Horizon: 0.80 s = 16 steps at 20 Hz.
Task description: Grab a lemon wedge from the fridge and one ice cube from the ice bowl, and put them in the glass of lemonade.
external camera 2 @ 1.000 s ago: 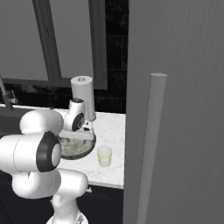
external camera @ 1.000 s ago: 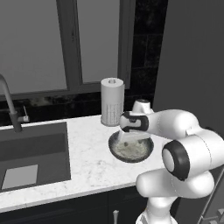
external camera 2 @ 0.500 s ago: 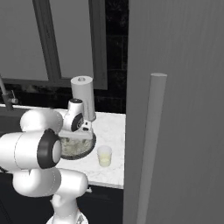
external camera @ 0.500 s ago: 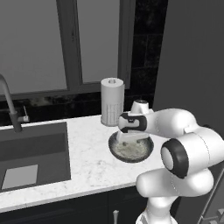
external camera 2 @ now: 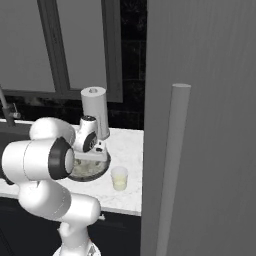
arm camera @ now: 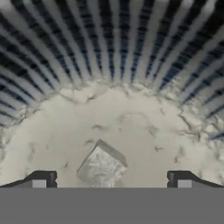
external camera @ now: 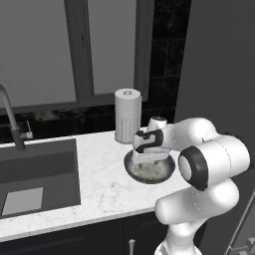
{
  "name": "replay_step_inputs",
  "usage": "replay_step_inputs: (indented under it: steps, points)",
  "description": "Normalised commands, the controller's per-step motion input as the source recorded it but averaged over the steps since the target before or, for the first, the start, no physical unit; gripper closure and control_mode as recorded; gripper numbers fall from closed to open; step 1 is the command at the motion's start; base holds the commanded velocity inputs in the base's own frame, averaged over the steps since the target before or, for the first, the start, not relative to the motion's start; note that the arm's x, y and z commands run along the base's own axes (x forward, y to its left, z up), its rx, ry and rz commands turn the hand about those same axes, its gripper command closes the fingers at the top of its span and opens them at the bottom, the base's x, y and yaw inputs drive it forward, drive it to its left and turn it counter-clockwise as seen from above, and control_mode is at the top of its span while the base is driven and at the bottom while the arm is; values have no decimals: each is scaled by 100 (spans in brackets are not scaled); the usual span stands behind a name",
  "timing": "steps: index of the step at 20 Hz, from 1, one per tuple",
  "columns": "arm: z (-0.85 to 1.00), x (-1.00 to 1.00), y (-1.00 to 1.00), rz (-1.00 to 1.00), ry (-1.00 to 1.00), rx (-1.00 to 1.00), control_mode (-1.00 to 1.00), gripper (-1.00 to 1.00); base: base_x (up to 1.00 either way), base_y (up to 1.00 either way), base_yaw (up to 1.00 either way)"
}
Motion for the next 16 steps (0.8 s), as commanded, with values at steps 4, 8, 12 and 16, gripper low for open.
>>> replay_step_inputs:
  steps: [4, 8, 12, 16]
  points:
    - [-53, 0, 1, 0, -2, 0, -100, -100, 0, 0, 0]
    - [-27, 0, 1, 0, -1, 0, -100, -100, 0, 0, 0]
    - [-1, -6, 11, 0, 0, 0, -100, -100, 0, 0, 0]
    - [0, -4, 19, 0, 0, 0, -100, -100, 0, 0, 0]
